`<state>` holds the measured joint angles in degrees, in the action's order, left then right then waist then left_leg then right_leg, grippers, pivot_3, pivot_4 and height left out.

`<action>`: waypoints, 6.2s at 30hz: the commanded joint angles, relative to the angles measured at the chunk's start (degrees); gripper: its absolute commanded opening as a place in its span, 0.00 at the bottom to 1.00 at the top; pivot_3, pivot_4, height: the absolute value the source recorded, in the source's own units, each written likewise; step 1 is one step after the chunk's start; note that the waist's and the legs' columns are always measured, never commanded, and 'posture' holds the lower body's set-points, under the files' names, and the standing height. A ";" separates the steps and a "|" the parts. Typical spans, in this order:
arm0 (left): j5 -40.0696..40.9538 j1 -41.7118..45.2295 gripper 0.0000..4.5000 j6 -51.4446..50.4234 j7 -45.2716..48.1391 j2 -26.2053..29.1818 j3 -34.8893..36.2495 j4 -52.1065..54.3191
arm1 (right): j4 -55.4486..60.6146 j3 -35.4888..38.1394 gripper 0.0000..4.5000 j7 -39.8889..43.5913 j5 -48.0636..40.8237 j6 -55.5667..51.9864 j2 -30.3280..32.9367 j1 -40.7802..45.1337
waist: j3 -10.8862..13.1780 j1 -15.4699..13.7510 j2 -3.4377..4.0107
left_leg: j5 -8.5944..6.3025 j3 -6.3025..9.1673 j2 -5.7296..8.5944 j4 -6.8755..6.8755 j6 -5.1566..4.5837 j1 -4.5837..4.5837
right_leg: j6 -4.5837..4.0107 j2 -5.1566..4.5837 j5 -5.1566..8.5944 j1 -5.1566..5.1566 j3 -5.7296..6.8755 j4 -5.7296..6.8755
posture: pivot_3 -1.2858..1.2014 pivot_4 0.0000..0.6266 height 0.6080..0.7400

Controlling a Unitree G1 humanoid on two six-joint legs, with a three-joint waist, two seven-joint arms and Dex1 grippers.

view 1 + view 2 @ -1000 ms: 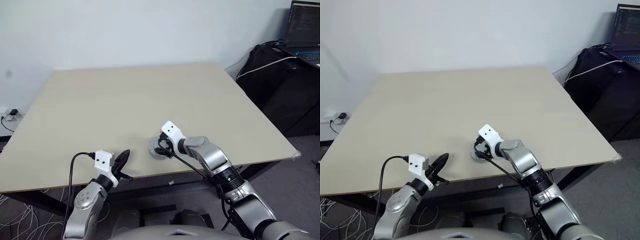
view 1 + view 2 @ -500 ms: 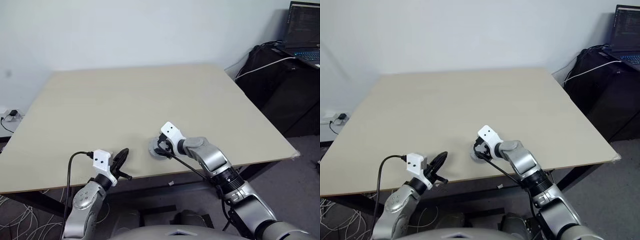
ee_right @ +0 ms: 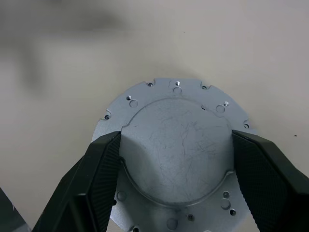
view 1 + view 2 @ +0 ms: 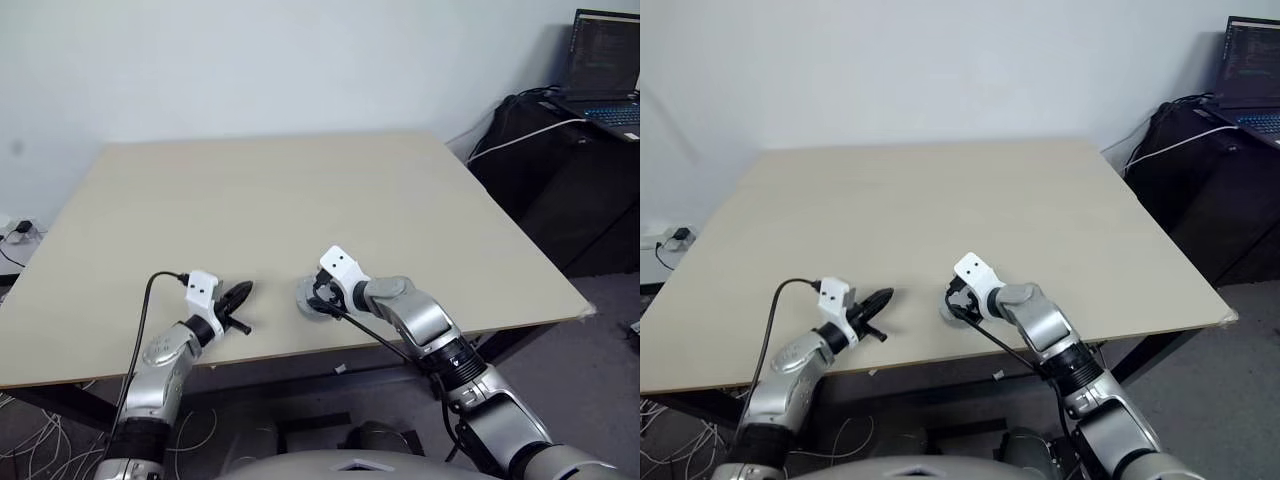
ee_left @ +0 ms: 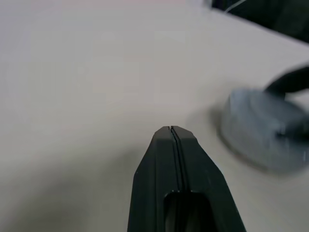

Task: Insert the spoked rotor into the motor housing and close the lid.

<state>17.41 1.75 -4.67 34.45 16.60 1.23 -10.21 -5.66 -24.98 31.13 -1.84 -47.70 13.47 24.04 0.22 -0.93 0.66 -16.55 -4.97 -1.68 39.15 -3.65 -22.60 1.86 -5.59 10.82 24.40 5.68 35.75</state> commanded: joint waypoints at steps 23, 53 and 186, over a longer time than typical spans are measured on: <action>-1.11 20.84 0.00 -25.89 6.94 -2.77 -9.89 -8.40 | -3.97 -2.20 0.71 -1.21 1.91 -3.16 -0.46 -2.94 | 0.00 1.14 -0.13 | 0.16 0.05 0.00 -0.01 -0.28 0.01 | 0.02 0.10 0.01 -0.02 -0.02 0.02 | 0.52 0.00 1.00; -4.71 21.96 0.00 -34.29 9.50 -2.26 -11.97 -10.79 | -2.96 -3.25 0.71 -0.65 2.25 -2.93 -0.25 -3.37 | -0.03 1.42 -0.13 | 0.02 0.14 0.03 -0.01 -0.04 0.02 | 0.04 0.05 0.04 -0.06 -0.01 0.01 | 0.52 0.00 1.00; -7.22 19.83 0.00 -33.91 12.41 -3.45 -13.10 -9.83 | 1.92 47.20 1.00 -11.26 -42.27 -29.77 -26.24 -8.87 | 0.71 1.67 0.11 | -0.15 0.26 0.23 0.05 -0.48 -0.02 | 0.31 0.07 0.26 -0.46 -0.20 0.05 | 0.52 0.00 1.00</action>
<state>9.69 22.74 -37.15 45.13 15.06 -8.22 -19.35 -5.51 27.39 19.04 -42.00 -78.55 -7.46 15.35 0.92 0.74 0.77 -16.70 -4.71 -1.46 39.20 -4.13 -22.61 2.18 -5.51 11.08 23.95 5.48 35.81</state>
